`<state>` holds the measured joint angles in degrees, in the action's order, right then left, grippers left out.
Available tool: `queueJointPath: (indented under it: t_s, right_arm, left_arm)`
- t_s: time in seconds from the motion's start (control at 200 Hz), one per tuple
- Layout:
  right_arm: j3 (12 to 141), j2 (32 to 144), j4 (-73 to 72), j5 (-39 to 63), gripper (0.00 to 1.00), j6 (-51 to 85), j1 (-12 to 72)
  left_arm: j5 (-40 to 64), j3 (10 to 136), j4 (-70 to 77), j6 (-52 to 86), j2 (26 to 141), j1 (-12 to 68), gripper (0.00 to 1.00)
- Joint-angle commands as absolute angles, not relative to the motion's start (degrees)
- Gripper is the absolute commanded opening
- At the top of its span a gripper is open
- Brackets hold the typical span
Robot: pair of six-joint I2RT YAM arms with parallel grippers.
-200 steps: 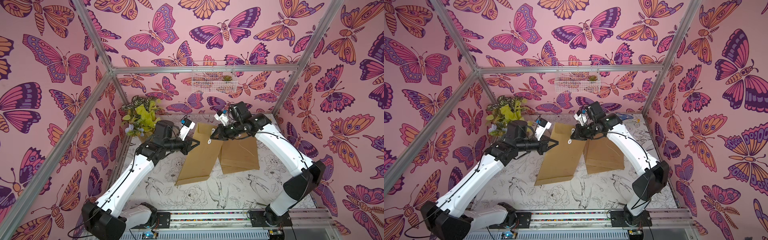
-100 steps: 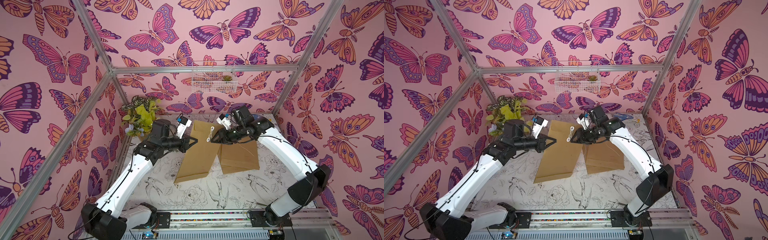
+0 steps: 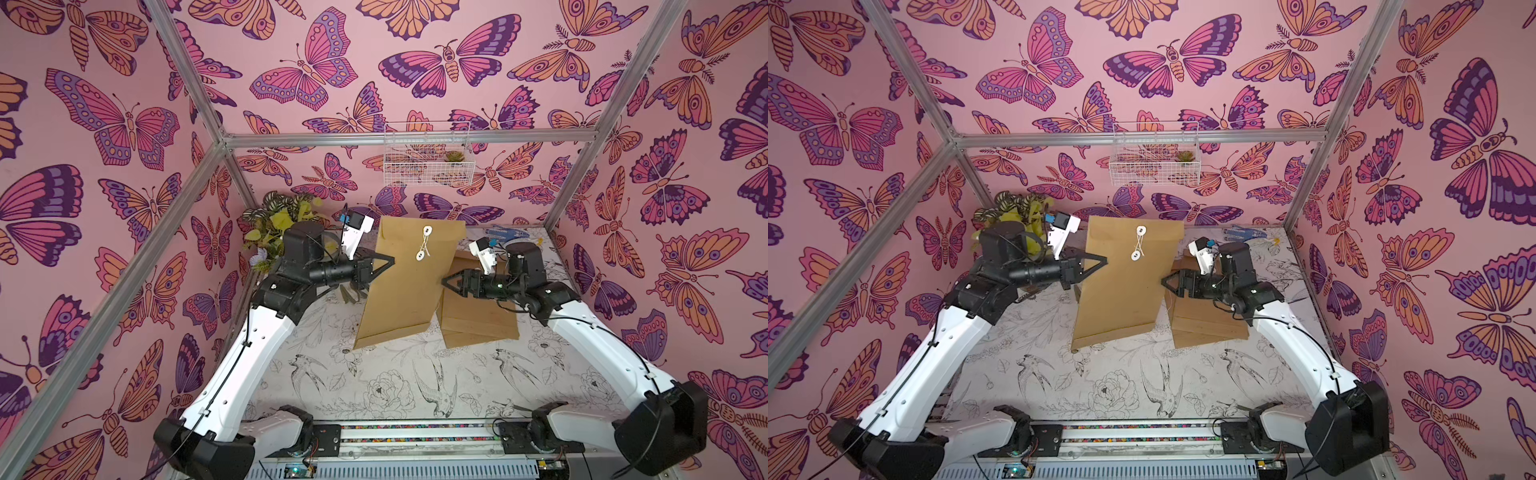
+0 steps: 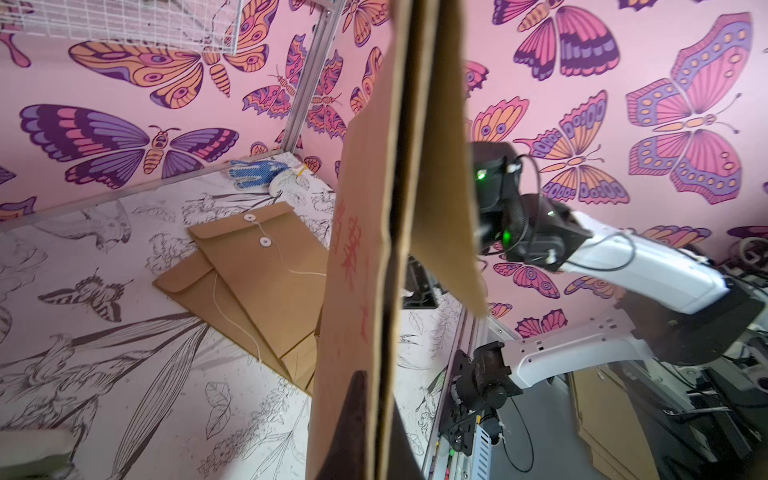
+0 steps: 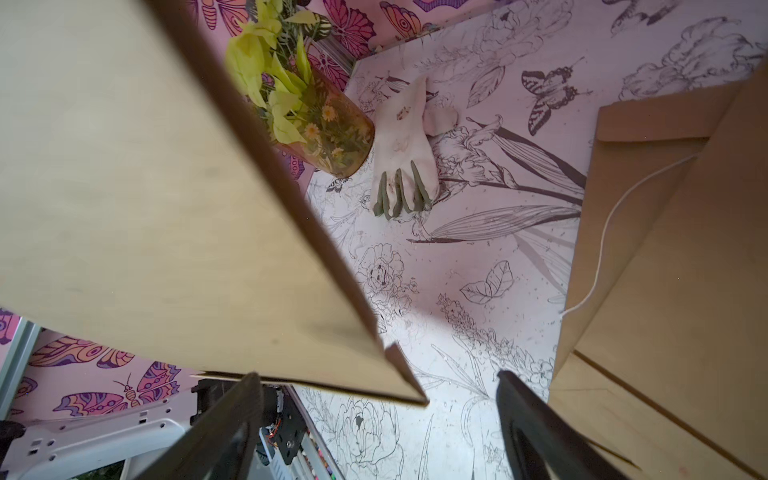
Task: Close the mouth of the file bag
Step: Place the file bag at the center of the board.
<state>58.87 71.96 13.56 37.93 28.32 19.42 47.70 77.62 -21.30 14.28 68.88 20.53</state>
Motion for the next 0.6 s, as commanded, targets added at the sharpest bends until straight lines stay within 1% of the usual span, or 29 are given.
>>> queueJointPath:
  t_s: [0.0, 0.075, 0.135, 0.19, 0.275, 0.355, 0.531, 0.596]
  right_arm:
    - [58.50, 71.54, -1.75, 43.91, 0.87, 28.27, 19.12]
    - [57.93, 72.18, -5.50, 47.93, 0.84, 28.91, 19.11]
    - [57.74, 73.02, -8.07, 51.12, 0.80, 30.10, 19.10]
    - [57.79, 73.66, -10.26, 54.56, 0.73, 31.34, 19.07]
    - [57.29, 73.92, -12.82, 55.94, 0.60, 33.67, 19.15]
    - [56.87, 73.92, -14.14, 56.14, 0.43, 35.02, 19.15]
    - [56.69, 73.93, -18.31, 57.13, 0.15, 40.32, 19.16]
    - [56.45, 73.86, -17.89, 56.54, 0.05, 41.23, 19.45]
  left_arm:
    - [52.90, 79.51, -17.66, 16.96, 69.91, 20.21, 0.00]
    - [54.31, 79.80, -16.06, 18.26, 70.10, 20.21, 0.00]
    - [55.14, 79.80, -14.55, 19.24, 70.33, 20.21, 0.00]
    - [55.54, 79.80, -13.21, 20.23, 70.72, 19.97, 0.00]
    - [55.37, 79.89, -11.77, 21.37, 71.01, 19.60, 0.00]
    - [55.27, 79.98, -10.55, 22.27, 71.15, 19.01, 0.00]
    - [54.70, 78.18, -10.34, 23.33, 71.00, 17.28, 0.00]
    - [53.78, 76.23, -10.46, 24.35, 70.33, 16.37, 0.10]
